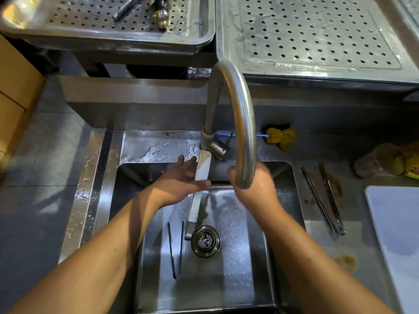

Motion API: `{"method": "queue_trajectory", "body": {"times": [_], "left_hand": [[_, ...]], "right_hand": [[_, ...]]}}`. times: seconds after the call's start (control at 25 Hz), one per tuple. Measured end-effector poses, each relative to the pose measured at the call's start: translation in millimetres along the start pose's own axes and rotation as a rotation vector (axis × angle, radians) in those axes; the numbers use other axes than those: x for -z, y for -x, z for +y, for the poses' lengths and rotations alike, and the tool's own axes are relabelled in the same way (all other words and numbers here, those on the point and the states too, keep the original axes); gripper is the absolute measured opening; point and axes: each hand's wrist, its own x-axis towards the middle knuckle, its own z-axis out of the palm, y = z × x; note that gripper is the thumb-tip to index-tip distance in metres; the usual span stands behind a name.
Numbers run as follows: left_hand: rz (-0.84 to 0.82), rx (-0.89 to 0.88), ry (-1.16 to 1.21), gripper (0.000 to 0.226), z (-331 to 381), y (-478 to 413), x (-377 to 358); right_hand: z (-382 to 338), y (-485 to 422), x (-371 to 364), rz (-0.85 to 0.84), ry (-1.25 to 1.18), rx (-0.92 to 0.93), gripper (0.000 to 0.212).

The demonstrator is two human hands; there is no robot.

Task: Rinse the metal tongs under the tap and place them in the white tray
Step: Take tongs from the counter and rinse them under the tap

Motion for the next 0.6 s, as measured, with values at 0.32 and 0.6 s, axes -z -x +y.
{"method": "queue_trajectory", "body": {"times": [0.32,0.6], "left_hand": [[0.006,-0.050,0.079,0.060,8.6,9.3,-3.6],[0.030,0.124,0.153,0.035,16.7,25.2,-28.7]], "right_hand": [[-21.3,-89.0,8.0,-0.066,0.371,0.088,0.030],[-8.6,-86.9,0.9,-0.083,0.455,0.048,0.034]]}}
